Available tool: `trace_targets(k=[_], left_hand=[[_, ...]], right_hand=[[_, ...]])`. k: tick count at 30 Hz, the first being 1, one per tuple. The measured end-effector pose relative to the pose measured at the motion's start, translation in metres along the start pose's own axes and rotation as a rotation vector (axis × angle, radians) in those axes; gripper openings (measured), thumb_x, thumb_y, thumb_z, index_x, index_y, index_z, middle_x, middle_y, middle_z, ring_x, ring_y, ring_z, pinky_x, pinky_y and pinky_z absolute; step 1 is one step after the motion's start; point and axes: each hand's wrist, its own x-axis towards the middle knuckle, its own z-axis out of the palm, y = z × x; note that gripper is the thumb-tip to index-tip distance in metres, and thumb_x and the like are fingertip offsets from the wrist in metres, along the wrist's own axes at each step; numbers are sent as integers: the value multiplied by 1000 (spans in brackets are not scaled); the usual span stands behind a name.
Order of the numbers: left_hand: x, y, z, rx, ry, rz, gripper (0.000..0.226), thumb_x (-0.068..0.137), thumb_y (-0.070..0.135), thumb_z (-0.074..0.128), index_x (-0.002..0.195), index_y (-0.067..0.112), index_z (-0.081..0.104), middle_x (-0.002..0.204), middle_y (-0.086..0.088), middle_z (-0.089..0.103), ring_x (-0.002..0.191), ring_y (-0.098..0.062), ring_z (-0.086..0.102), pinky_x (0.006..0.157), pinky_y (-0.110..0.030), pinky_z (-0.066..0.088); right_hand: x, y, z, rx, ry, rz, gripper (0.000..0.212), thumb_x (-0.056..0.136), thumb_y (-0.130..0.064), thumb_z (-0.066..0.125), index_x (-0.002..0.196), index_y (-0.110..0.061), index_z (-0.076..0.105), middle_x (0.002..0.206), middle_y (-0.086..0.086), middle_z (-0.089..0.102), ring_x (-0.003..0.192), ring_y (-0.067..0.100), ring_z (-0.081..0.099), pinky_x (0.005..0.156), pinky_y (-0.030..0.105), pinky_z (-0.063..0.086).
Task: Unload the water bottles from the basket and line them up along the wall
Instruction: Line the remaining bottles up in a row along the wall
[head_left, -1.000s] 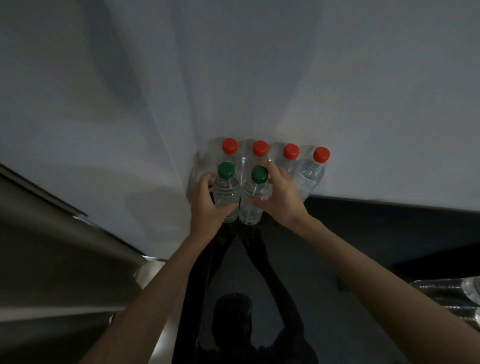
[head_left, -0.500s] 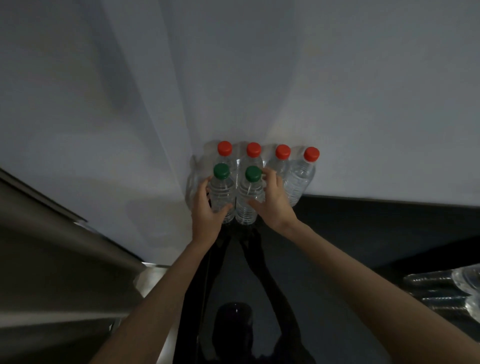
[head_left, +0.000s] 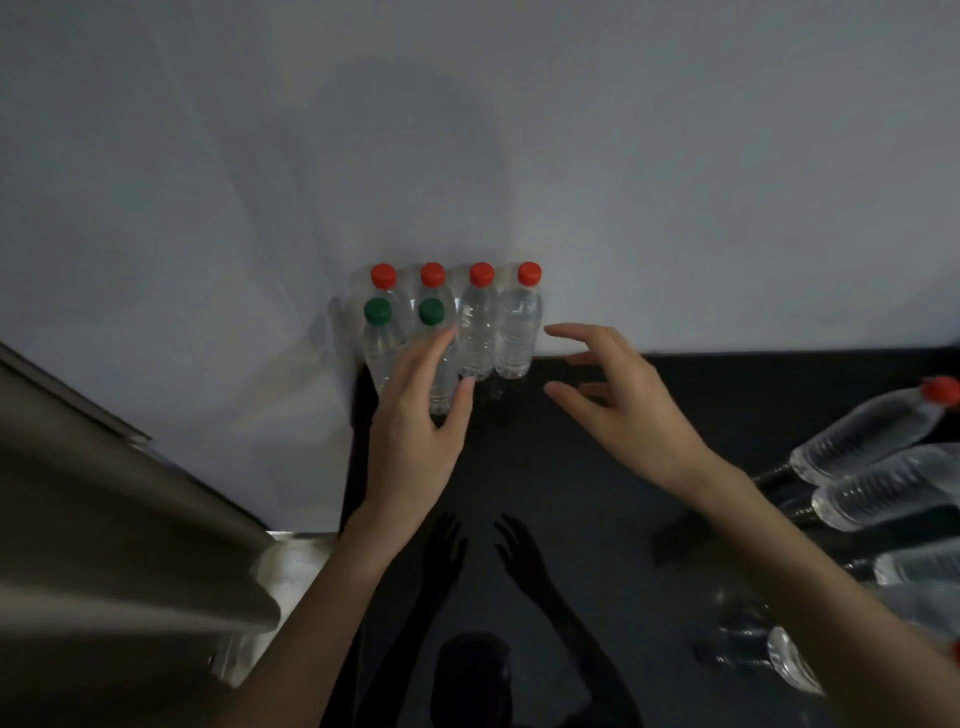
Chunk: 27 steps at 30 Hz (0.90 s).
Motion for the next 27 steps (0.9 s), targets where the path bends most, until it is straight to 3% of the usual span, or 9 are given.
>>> trace_targets(k=[9, 12, 15, 20, 23, 27], left_hand=[[-56, 109, 63, -27, -104, 82, 45, 96, 20, 58, 139, 15, 50, 138, 6, 53, 128, 3, 43, 105, -7, 30], [-89, 145, 97, -20, -140, 104, 43, 96, 20, 59, 138, 16, 51, 134, 3, 57, 125, -5, 50, 105, -13, 36], [-125, 182, 131, -46, -201, 95, 44, 95, 23, 59, 139, 22, 50, 131, 8, 56, 121, 1, 49, 102, -11, 37], [-173, 235, 181, -10, -318, 122, 46, 96, 32, 56, 141, 26, 47, 136, 10, 52, 125, -1, 48, 100, -19, 42], [-191, 252, 206, 56, -409, 119, 53, 95, 42, 53, 145, 32, 39, 143, 12, 45, 130, -2, 42, 98, -20, 38], [-204, 253, 235, 161, -492, 110, 62, 92, 48, 55, 148, 31, 33, 145, 9, 41, 131, -8, 44, 96, -30, 48]], right_hand=[[-120, 30, -89, -87, 155, -13, 46, 89, -20, 65, 132, -26, 49, 128, -8, 56, 111, 7, 56, 91, 31, 52], [-169, 51, -126, -130, 188, 3, 45, 90, -21, 64, 132, -24, 51, 126, -5, 57, 110, 9, 57, 91, 34, 52], [-221, 72, -162, -193, 215, 18, 45, 91, -22, 63, 133, -23, 50, 125, -6, 57, 112, 6, 55, 94, 31, 51], [-291, 111, -209, -215, 237, 78, 43, 91, -23, 63, 132, -25, 50, 125, -7, 56, 112, 7, 56, 92, 31, 51], [-313, 133, -225, -231, 237, 88, 43, 91, -27, 60, 132, -24, 50, 123, -9, 54, 111, 6, 54, 92, 29, 50], [-323, 161, -230, -175, 198, 125, 48, 90, -18, 64, 135, -20, 47, 130, -3, 50, 121, 13, 50, 98, 34, 48]])
